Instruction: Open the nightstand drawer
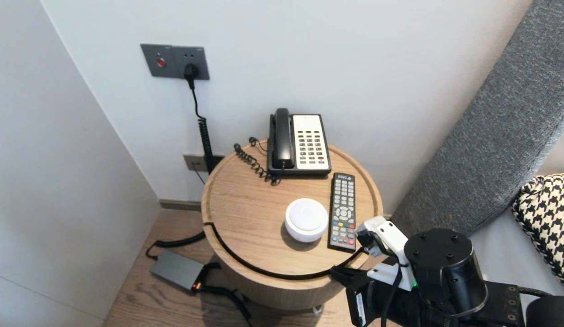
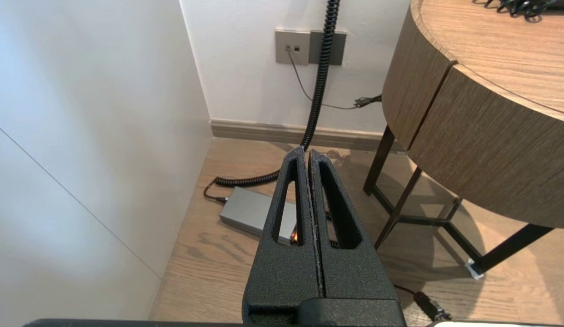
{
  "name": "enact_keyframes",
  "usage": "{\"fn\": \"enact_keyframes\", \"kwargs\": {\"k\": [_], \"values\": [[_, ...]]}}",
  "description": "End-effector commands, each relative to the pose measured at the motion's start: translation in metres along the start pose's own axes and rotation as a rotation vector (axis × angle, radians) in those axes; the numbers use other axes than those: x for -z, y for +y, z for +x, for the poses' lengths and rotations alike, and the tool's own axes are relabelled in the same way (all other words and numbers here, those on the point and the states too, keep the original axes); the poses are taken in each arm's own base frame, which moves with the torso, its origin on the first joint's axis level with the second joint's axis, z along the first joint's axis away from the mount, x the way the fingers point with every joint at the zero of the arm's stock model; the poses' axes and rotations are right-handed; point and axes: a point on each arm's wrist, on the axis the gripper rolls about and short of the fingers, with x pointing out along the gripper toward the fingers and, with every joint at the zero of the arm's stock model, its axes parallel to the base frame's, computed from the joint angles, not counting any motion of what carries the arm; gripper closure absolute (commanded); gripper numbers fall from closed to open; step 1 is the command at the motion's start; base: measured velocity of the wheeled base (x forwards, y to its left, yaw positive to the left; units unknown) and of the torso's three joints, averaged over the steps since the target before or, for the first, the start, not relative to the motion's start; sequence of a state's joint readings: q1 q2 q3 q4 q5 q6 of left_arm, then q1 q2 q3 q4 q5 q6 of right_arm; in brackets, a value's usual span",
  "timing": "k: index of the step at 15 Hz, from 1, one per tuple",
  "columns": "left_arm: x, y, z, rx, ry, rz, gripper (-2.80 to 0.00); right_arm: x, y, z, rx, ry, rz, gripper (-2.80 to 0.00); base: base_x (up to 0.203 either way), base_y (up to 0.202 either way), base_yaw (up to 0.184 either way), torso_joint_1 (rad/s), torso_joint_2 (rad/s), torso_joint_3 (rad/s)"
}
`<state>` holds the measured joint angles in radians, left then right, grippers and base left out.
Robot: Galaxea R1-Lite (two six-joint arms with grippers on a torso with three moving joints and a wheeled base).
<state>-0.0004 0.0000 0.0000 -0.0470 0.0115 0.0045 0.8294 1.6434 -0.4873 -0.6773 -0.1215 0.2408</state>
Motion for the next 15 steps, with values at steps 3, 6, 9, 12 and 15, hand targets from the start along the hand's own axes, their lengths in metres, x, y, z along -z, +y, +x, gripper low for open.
{"fn": "enact_keyframes", "kwargs": {"k": [3,6,9,12,15], "values": [[0.0026,0.0,0.0005,-0.001,0.007,0.0,0.0,-0.0027,0.0008,0.0033,0.0,-0.008,0.003,0.0,0.0,0.0,0.0,0.0,0.0,0.0],[0.0026,0.0,0.0005,-0.001,0.007,0.0,0.0,-0.0018,0.001,0.0032,0.0,-0.004,-0.001,0.0,0.0,0.0,0.0,0.0,0.0,0.0],[0.0026,0.0,0.0005,-0.001,0.007,0.0,0.0,0.0004,0.0005,0.0033,0.0,0.008,-0.006,0.0,0.0,0.0,0.0,0.0,0.0,0.0],[0.0026,0.0,0.0005,0.0,0.007,0.0,0.0,0.0014,0.0014,0.002,-0.006,0.015,-0.01,0.0,0.0,0.0,0.0,0.0,0.0,0.0],[0.0026,0.0,0.0005,-0.001,0.007,0.0,0.0,0.0042,0.0035,0.0021,-0.013,0.028,-0.017,0.0,0.0,0.0,0.0,0.0,0.0,0.0]]}}
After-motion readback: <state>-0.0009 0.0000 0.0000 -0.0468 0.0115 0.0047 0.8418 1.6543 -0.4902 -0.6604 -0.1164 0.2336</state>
